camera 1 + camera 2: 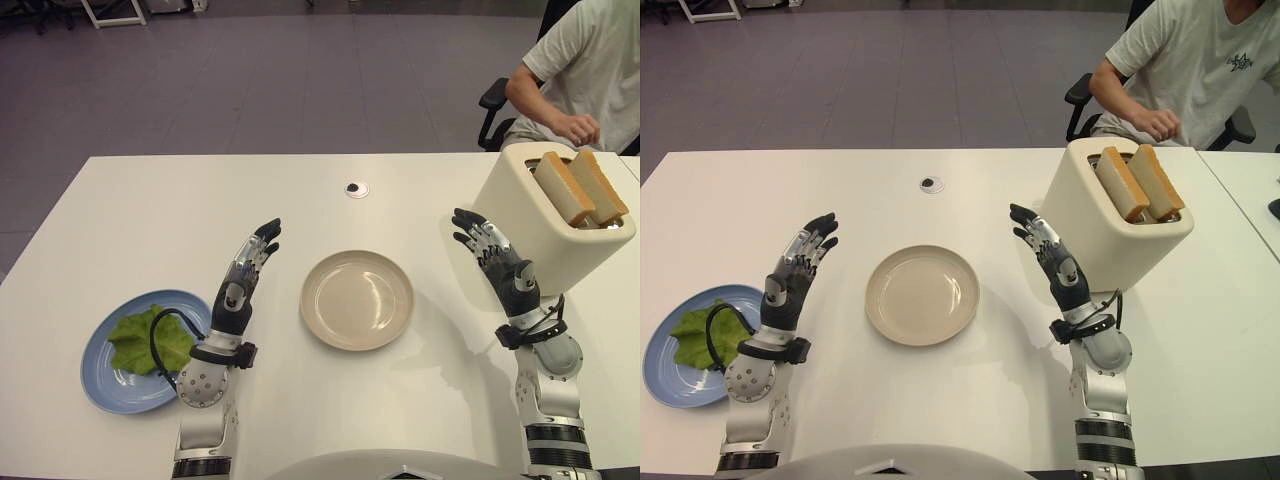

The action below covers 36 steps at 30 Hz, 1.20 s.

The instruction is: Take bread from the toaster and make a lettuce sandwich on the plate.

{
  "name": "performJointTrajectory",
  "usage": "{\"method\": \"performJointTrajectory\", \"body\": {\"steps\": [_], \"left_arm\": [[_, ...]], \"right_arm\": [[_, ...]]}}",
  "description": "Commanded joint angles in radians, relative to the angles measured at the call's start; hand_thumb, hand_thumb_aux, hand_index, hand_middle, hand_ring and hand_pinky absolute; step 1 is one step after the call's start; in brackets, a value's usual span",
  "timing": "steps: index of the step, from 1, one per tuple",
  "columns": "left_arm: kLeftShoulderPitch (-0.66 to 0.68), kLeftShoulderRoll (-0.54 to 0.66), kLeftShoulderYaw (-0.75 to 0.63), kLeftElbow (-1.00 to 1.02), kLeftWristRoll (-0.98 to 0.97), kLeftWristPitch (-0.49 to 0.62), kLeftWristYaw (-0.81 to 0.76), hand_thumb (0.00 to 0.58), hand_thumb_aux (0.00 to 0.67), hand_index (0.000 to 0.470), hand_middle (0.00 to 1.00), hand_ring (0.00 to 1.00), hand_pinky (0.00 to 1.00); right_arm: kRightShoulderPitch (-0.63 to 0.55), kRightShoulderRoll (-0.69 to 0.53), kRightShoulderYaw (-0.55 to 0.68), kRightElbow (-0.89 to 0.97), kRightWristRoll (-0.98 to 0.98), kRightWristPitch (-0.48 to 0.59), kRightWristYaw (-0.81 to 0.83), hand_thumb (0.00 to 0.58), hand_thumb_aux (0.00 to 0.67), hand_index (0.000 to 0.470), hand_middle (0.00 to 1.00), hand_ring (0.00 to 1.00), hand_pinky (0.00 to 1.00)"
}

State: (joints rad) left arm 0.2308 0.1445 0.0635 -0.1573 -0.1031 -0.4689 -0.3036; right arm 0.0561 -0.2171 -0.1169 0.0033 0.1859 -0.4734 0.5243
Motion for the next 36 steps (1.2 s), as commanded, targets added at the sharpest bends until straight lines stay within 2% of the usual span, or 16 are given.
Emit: {"method": "performJointTrajectory", "body": {"steps": [1, 9, 11, 13, 15, 17, 19, 22, 23, 24, 25, 28, 29, 30, 34, 36], "left_arm": [[-0.001, 0.013, -0.003, 0.014, 0.026, 0.005, 0.013, 0.0, 0.0, 0.0, 0.0, 0.0, 0.0], [0.014, 0.012, -0.011, 0.011, 0.0, -0.006, 0.004, 0.0, 0.0, 0.0, 0.0, 0.0, 0.0], [0.022, 0.009, -0.016, 0.005, -0.024, -0.007, -0.004, 0.0, 0.0, 0.0, 0.0, 0.0, 0.0], [0.023, 0.009, -0.025, 0.002, -0.028, -0.008, -0.009, 0.0, 0.0, 0.0, 0.0, 0.0, 0.0], [0.018, 0.006, -0.039, 0.003, -0.021, -0.007, -0.01, 0.0, 0.0, 0.0, 0.0, 0.0, 0.0], [0.018, 0.002, -0.048, -0.005, -0.017, -0.004, -0.008, 0.0, 0.0, 0.0, 0.0, 0.0, 0.0], [0.018, 0.0, -0.053, -0.01, -0.016, -0.003, -0.005, 0.0, 0.0, 0.0, 0.0, 0.0, 0.0], [0.016, -0.004, -0.061, -0.009, -0.015, -0.003, -0.002, 0.0, 0.0, 0.0, 0.0, 0.0, 0.0], [0.017, -0.006, -0.064, -0.009, -0.013, -0.004, 0.0, 0.0, 0.0, 0.0, 0.0, 0.0, 0.0], [0.017, -0.007, -0.067, -0.009, -0.011, -0.005, 0.001, 0.0, 0.0, 0.0, 0.0, 0.0, 0.0], [0.015, -0.008, -0.07, -0.008, -0.01, -0.004, 0.001, 0.0, 0.0, 0.0, 0.0, 0.0, 0.0], [0.013, -0.007, -0.074, -0.008, -0.006, -0.004, 0.002, 0.0, 0.0, 0.0, 0.0, 0.0, 0.0], [0.013, -0.006, -0.075, -0.008, -0.004, -0.005, 0.003, 0.0, 0.0, 0.0, 0.0, 0.0, 0.0], [0.014, -0.006, -0.075, -0.01, -0.003, -0.004, 0.005, 0.0, 0.0, 0.0, 0.0, 0.0, 0.0], [0.017, -0.002, -0.079, -0.014, 0.002, -0.004, 0.011, 0.0, 0.0, 0.0, 0.0, 0.0, 0.0], [0.018, 0.0, -0.079, -0.014, 0.003, -0.005, 0.011, 0.0, 0.0, 0.0, 0.0, 0.0, 0.0]], "right_arm": [[-0.016, -0.013, 0.006, 0.019, -0.028, -0.029, -0.021, 0.0, 0.0, 0.0, 0.0, 0.0, 0.0], [-0.012, -0.03, 0.034, 0.004, 0.006, -0.082, -0.006, 0.0, 0.0, 0.0, 0.0, 0.0, 0.0], [-0.014, -0.085, -0.038, -0.218, 0.07, -0.071, -0.037, 0.0, 0.0, 0.0, 0.0, 0.0, 0.0], [-0.056, -0.198, -0.223, -0.337, 0.092, 0.028, -0.115, 0.0, 0.0, 0.0, 0.0, 0.0, 0.0], [-0.088, -0.326, -0.389, -0.262, -0.001, 0.104, -0.178, 0.0, 0.0, 0.0, 0.0, 0.0, 0.0], [-0.1, -0.454, -0.476, -0.119, -0.141, 0.155, -0.236, 0.0, 0.0, 0.0, 0.0, 0.0, 0.0], [-0.114, -0.525, -0.482, 0.013, -0.236, 0.166, -0.279, 0.0, 0.0, 0.0, 0.0, 0.0, 0.0], [-0.16, -0.564, -0.414, 0.214, -0.312, 0.128, -0.318, 0.0, 0.0, 0.0, 0.0, 0.0, 0.0], [-0.176, -0.57, -0.384, 0.271, -0.338, 0.108, -0.332, 0.156, 0.097, 0.068, 0.0, 0.0, 0.0], [-0.188, -0.576, -0.361, 0.32, -0.363, 0.087, -0.35, 0.405, 0.302, 0.212, 0.0, 0.0, 0.0], [-0.197, -0.579, -0.344, 0.362, -0.37, 0.071, -0.358, 0.452, 0.355, 0.249, 0.0, 0.0, 0.0], [-0.214, -0.589, -0.292, 0.465, -0.407, 0.025, -0.394, 0.445, 0.347, 0.243, 0.0, 0.0, 0.0], [-0.219, -0.589, -0.277, 0.493, -0.416, 0.012, -0.407, 0.387, 0.284, 0.199, 0.0, 0.0, 0.0], [-0.227, -0.589, -0.263, 0.518, -0.421, 0.001, -0.414, 0.379, 0.276, 0.194, 0.0, 0.0, 0.0], [-0.25, -0.583, -0.207, 0.597, -0.428, -0.03, -0.437, 0.41, 0.307, 0.216, 0.0, 0.0, 0.0], [-0.259, -0.585, -0.191, 0.621, -0.428, -0.041, -0.449, 0.403, 0.3, 0.21, 0.0, 0.0, 0.0]]}}
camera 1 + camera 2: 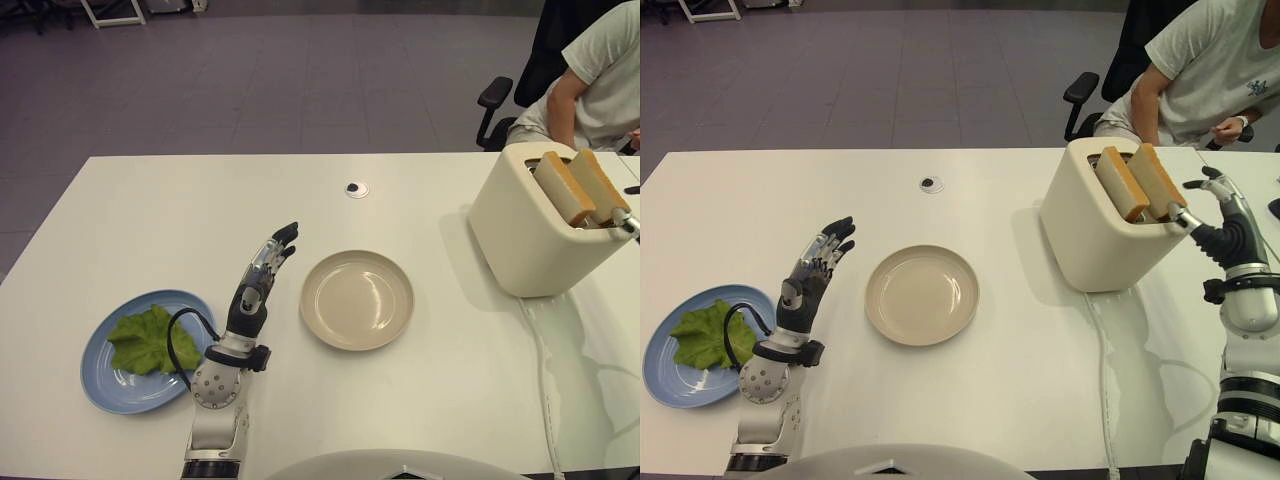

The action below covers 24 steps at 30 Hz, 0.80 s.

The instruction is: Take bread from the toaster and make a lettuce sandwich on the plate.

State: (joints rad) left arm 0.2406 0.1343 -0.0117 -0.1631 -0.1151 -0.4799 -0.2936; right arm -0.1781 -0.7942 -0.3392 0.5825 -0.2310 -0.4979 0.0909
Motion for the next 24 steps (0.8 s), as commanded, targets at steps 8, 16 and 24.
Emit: {"method": "performJointTrajectory", "body": {"steps": [8, 16, 24], "left_arm": [[0.017, 0.012, -0.002, -0.016, 0.02, 0.005, 0.003, 0.0, 0.0, 0.0, 0.0, 0.0, 0.0], [0.025, 0.015, -0.002, -0.022, 0.027, 0.006, 0.003, 0.0, 0.0, 0.0, 0.0, 0.0, 0.0], [0.015, 0.014, -0.003, -0.015, 0.03, 0.007, 0.005, 0.0, 0.0, 0.0, 0.0, 0.0, 0.0]], "right_arm": [[-0.037, -0.006, 0.054, 0.042, 0.013, -0.043, -0.042, 0.564, 0.557, 0.391, 0.0, 0.0, 0.0], [-0.053, -0.003, 0.026, -0.019, 0.041, -0.059, -0.09, 0.58, 0.67, 0.47, 0.0, 0.0, 0.0], [-0.116, 0.016, -0.054, -0.274, 0.249, 0.044, -0.032, 0.58, 0.67, 0.47, 0.0, 0.0, 0.0]]}}
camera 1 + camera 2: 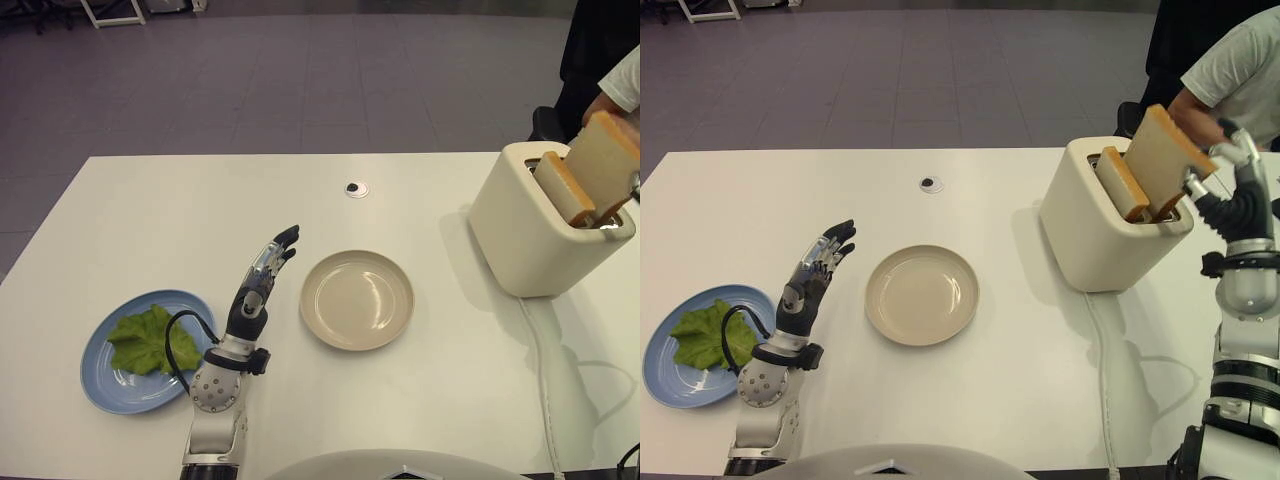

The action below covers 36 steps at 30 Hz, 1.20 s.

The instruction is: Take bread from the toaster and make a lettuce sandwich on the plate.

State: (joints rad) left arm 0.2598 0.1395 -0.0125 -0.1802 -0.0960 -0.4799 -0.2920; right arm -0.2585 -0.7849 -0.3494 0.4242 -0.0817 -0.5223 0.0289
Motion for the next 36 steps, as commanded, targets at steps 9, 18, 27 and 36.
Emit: {"method": "performJointTrajectory", "body": {"steps": [9, 18, 27, 36], "left_arm": [[-0.014, 0.005, -0.011, 0.001, 0.017, 0.011, 0.007, 0.0, 0.0, 0.0, 0.0, 0.0, 0.0], [-0.032, 0.007, -0.009, 0.006, 0.009, 0.014, 0.006, 0.0, 0.0, 0.0, 0.0, 0.0, 0.0], [-0.06, 0.009, -0.015, 0.033, 0.0, 0.011, -0.006, 0.0, 0.0, 0.0, 0.0, 0.0, 0.0], [-0.044, 0.013, -0.031, 0.021, 0.015, 0.003, -0.011, 0.0, 0.0, 0.0, 0.0, 0.0, 0.0]], "right_arm": [[-0.026, 0.061, 0.128, -0.63, 0.38, 0.367, 0.299, 0.58, 0.67, 0.47, 0.0, 0.0, 0.0], [-0.054, 0.278, 0.485, -0.551, 0.156, 0.33, 0.375, 0.58, 0.67, 0.47, 0.0, 0.0, 0.0], [-0.123, 0.405, 0.655, -0.235, -0.362, -0.082, 0.085, 0.58, 0.67, 0.47, 0.0, 0.0, 0.0], [-0.023, 0.301, 0.759, -0.221, -0.706, -0.25, -0.075, 0.58, 0.67, 0.47, 0.0, 0.0, 0.0]]}}
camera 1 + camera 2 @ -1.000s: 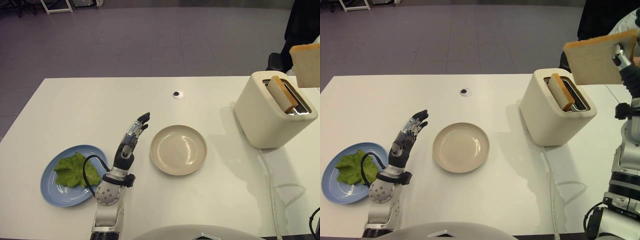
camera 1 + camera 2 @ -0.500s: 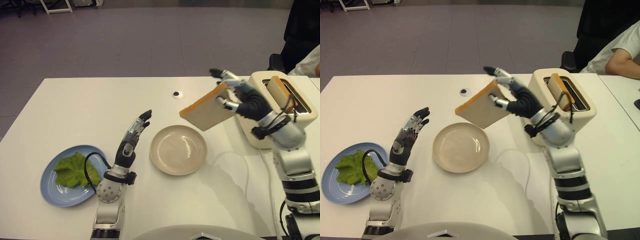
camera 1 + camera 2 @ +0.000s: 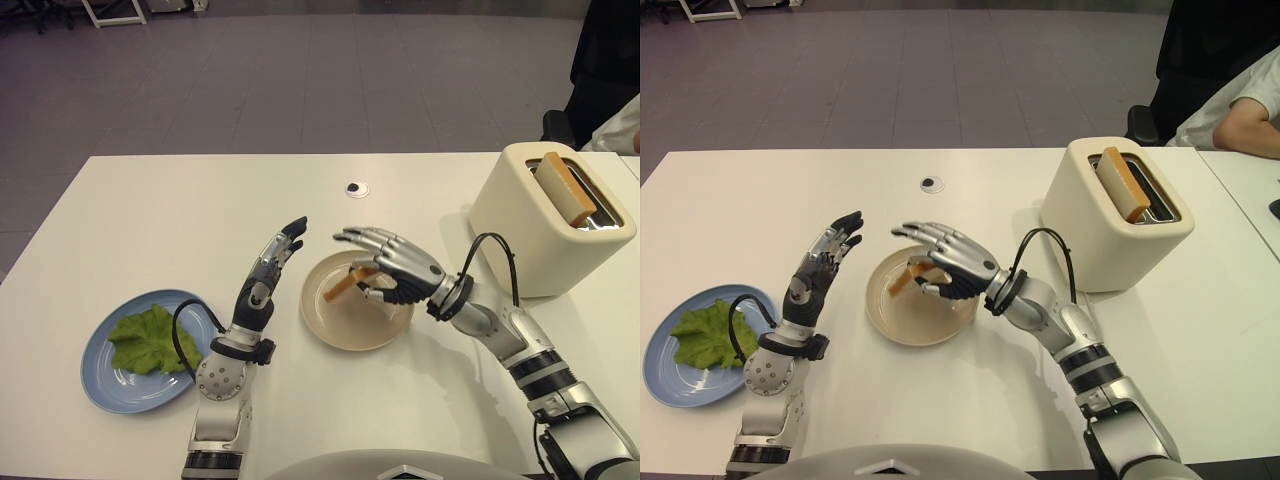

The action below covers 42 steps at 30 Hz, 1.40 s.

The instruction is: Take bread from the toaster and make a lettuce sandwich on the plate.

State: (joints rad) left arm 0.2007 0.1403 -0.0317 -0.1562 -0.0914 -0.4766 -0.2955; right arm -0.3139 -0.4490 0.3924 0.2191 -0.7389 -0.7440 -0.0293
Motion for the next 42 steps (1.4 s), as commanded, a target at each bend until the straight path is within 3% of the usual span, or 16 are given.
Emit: {"method": "performJointTrajectory", "body": {"steps": [1, 4, 6, 7, 8, 9, 10, 12, 14, 25, 29, 33, 36, 38, 42], "left_arm": [[0.018, 0.013, -0.011, -0.006, 0.009, 0.0, -0.008, 0.0, 0.0, 0.0, 0.0, 0.0, 0.0], [0.026, 0.015, -0.009, -0.014, 0.007, -0.001, -0.007, 0.0, 0.0, 0.0, 0.0, 0.0, 0.0], [0.03, 0.016, -0.009, -0.019, 0.005, 0.0, -0.007, 0.0, 0.0, 0.0, 0.0, 0.0, 0.0], [0.031, 0.016, -0.009, -0.021, 0.005, 0.0, -0.008, 0.0, 0.0, 0.0, 0.0, 0.0, 0.0], [0.032, 0.017, -0.01, -0.022, 0.004, 0.001, -0.008, 0.0, 0.0, 0.0, 0.0, 0.0, 0.0], [0.032, 0.017, -0.01, -0.023, 0.004, 0.001, -0.009, 0.0, 0.0, 0.0, 0.0, 0.0, 0.0], [0.032, 0.017, -0.011, -0.023, 0.004, 0.001, -0.01, 0.0, 0.0, 0.0, 0.0, 0.0, 0.0], [0.033, 0.018, -0.011, -0.026, 0.003, 0.003, -0.011, 0.0, 0.0, 0.0, 0.0, 0.0, 0.0], [0.034, 0.018, -0.012, -0.029, 0.002, 0.005, -0.013, 0.0, 0.0, 0.0, 0.0, 0.0, 0.0], [0.036, 0.017, -0.011, -0.038, 0.0, 0.01, -0.018, 0.0, 0.0, 0.0, 0.0, 0.0, 0.0], [0.039, 0.02, 0.001, -0.08, 0.009, 0.033, -0.004, 0.0, 0.0, 0.0, 0.0, 0.0, 0.0], [0.072, 0.1, 0.142, -0.379, 0.11, 0.288, 0.051, 0.0, 0.0, 0.0, 0.0, 0.0, 0.0], [0.14, 0.224, 0.319, -0.565, 0.166, 0.431, -0.003, 0.0, 0.0, 0.0, 0.0, 0.0, 0.0], [0.225, 0.312, 0.436, -0.596, 0.236, 0.444, -0.059, 0.0, 0.0, 0.0, 0.0, 0.0, 0.0], [0.408, 0.454, 0.611, -0.41, 0.477, 0.361, -0.089, 0.0, 0.0, 0.0, 0.0, 0.0, 0.0]], "right_arm": [[0.044, -0.044, 0.019, -0.033, -0.061, -0.036, -0.021, 0.58, 0.67, 0.47, 0.0, 0.0, 0.0], [0.071, -0.063, 0.018, -0.076, -0.055, -0.048, -0.01, 0.58, 0.67, 0.47, 0.0, 0.0, 0.0], [0.079, -0.07, 0.02, -0.081, -0.049, -0.049, 0.003, 0.567, 0.57, 0.4, 0.0, 0.0, 0.0], [0.081, -0.072, 0.024, -0.076, -0.046, -0.049, 0.013, 0.532, 0.478, 0.335, 0.0, 0.0, 0.0], [0.083, -0.073, 0.028, -0.071, -0.046, -0.048, 0.02, 0.438, 0.339, 0.238, 0.0, 0.0, 0.0], [0.085, -0.074, 0.034, -0.066, -0.047, -0.046, 0.029, 0.212, 0.137, 0.096, 0.0, 0.0, 0.0], [0.087, -0.073, 0.037, -0.063, -0.047, -0.044, 0.035, 0.132, 0.081, 0.057, 0.0, 0.0, 0.0], [0.088, -0.072, 0.04, -0.06, -0.045, -0.037, 0.044, 0.04, 0.024, 0.017, 0.0, 0.0, 0.0], [0.087, -0.07, 0.04, -0.05, -0.039, -0.027, 0.054, 0.0, 0.0, 0.0, 0.0, 0.0, 0.0], [0.079, -0.113, -0.02, -0.098, 0.074, 0.007, 0.135, 0.0, 0.0, 0.0, 0.0, 0.0, 0.0], [0.083, -0.148, -0.092, -0.159, 0.276, 0.035, 0.22, 0.0, 0.0, 0.0, 0.0, 0.0, 0.0], [0.135, -0.155, -0.175, -0.244, 0.683, 0.13, 0.343, 0.0, 0.0, 0.0, 0.0, 0.0, 0.0], [0.222, -0.148, -0.231, -0.293, 0.786, 0.176, 0.362, 0.0, 0.0, 0.0, 0.0, 0.0, 0.0], [0.271, -0.133, -0.25, -0.312, 0.811, 0.196, 0.368, 0.0, 0.0, 0.0, 0.0, 0.0, 0.0], [0.328, -0.104, -0.267, -0.323, 0.814, 0.209, 0.378, 0.0, 0.0, 0.0, 0.0, 0.0, 0.0]]}}
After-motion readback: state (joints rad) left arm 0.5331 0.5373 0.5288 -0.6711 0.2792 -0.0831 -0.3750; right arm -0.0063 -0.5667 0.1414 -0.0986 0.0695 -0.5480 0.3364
